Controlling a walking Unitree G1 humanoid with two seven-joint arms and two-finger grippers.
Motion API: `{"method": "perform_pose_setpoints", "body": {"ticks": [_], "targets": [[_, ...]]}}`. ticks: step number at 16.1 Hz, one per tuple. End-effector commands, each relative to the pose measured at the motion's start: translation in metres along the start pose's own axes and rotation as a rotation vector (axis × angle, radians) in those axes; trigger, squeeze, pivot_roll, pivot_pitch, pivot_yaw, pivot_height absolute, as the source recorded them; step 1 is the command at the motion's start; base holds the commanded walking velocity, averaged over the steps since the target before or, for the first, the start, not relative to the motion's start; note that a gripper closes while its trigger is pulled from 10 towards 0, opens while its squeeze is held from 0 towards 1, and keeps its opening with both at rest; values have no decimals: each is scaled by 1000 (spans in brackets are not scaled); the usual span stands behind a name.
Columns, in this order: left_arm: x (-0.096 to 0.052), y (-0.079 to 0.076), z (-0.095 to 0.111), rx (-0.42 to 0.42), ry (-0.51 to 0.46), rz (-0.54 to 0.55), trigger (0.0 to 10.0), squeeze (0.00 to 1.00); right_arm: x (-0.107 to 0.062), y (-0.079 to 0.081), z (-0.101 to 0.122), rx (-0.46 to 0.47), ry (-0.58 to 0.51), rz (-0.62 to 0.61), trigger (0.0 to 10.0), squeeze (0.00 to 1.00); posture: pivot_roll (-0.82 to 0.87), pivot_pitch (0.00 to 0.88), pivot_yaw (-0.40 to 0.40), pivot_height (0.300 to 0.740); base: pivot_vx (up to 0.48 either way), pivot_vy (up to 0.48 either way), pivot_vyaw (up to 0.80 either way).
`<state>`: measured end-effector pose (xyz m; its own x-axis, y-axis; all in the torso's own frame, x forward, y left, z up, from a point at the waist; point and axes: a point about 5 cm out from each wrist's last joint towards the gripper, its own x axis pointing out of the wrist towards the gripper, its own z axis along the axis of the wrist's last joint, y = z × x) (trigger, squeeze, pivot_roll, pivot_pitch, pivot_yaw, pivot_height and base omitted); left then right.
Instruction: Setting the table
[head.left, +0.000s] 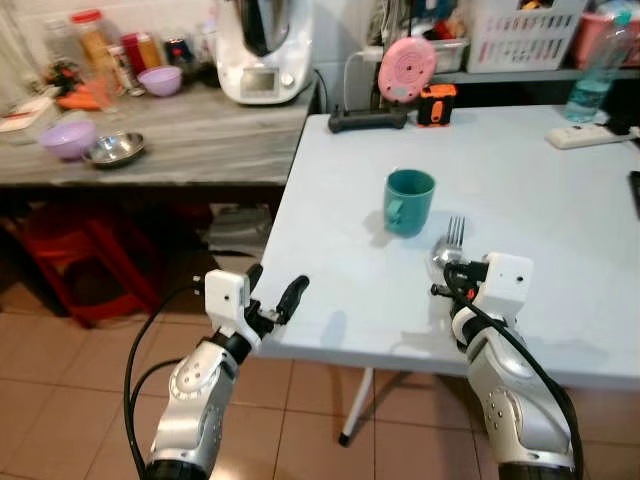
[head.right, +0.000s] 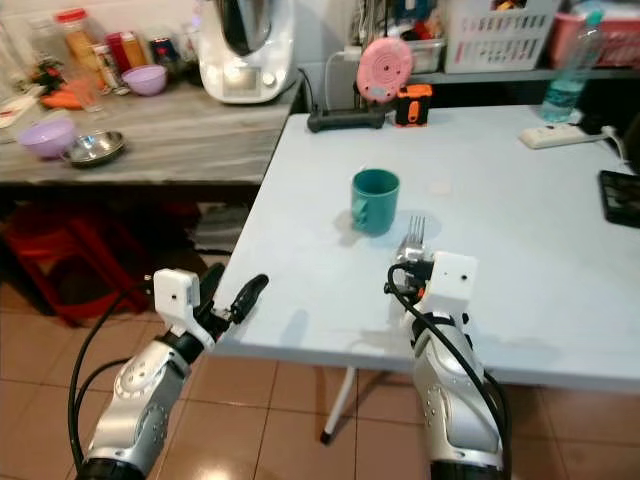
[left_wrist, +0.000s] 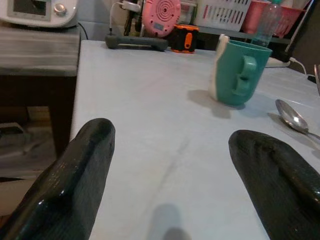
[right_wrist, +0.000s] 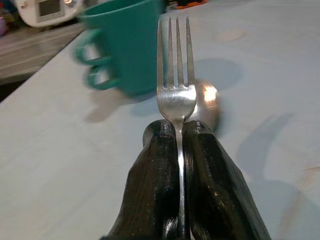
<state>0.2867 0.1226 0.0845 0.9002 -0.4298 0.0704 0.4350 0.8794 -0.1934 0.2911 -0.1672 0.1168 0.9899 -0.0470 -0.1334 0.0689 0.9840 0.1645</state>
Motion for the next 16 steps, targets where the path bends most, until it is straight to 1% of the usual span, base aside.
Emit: {"method": "perform_pose_setpoints", "body": {"ticks": [1,4,6,9,12,16], "targets": [[-3,8,-1,9,7,26,10000,0,0,8,0,5,-7,30,10000,0,-78,0,103,740,0,368,0],[-2,9,0,5,3,27,10000,0,0,8,-2,1,-7,31,10000,0,-76,0,105,740,0,377,0],[-1,11,1,4,-4,45,10000,0,1,9,1,-4,-26,35,10000,0,-76,0,108,740,0,398,0],[0,16,5,12,-19,81,10000,0,1,11,5,-8,-61,46,10000,0,-75,0,111,740,0,395,0],[1,21,6,9,-25,113,10000,0,2,11,5,0,-69,50,10000,0,-72,0,110,740,0,410,0],[2,21,6,8,-29,117,10000,0,3,12,4,6,-70,53,10000,0,-69,0,111,740,0,420,0]]}}
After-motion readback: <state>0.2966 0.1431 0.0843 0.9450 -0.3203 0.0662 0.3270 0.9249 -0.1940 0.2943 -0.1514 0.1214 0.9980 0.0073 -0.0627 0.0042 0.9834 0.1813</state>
